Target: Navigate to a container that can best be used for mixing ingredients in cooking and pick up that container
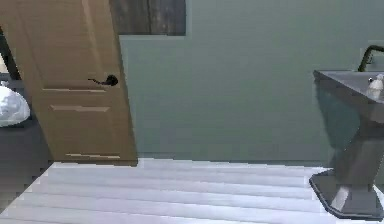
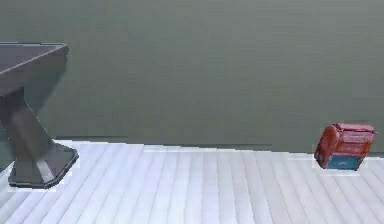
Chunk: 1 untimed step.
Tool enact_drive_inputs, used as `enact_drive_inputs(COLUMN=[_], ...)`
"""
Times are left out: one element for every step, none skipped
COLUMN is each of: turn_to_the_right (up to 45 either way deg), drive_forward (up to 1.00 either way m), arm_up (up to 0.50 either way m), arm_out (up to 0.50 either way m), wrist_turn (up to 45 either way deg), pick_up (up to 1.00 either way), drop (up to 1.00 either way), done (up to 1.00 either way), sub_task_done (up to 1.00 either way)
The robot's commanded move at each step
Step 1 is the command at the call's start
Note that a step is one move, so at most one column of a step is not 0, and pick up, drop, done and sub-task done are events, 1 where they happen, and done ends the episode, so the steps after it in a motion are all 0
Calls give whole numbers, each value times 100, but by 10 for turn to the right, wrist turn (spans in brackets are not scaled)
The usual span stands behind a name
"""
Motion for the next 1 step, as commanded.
enact_drive_inputs(turn_to_the_right=[0], drive_forward=[75], arm_up=[0], arm_out=[0], wrist_turn=[0], pick_up=[0], drop=[0], done=[0], sub_task_done=[0])
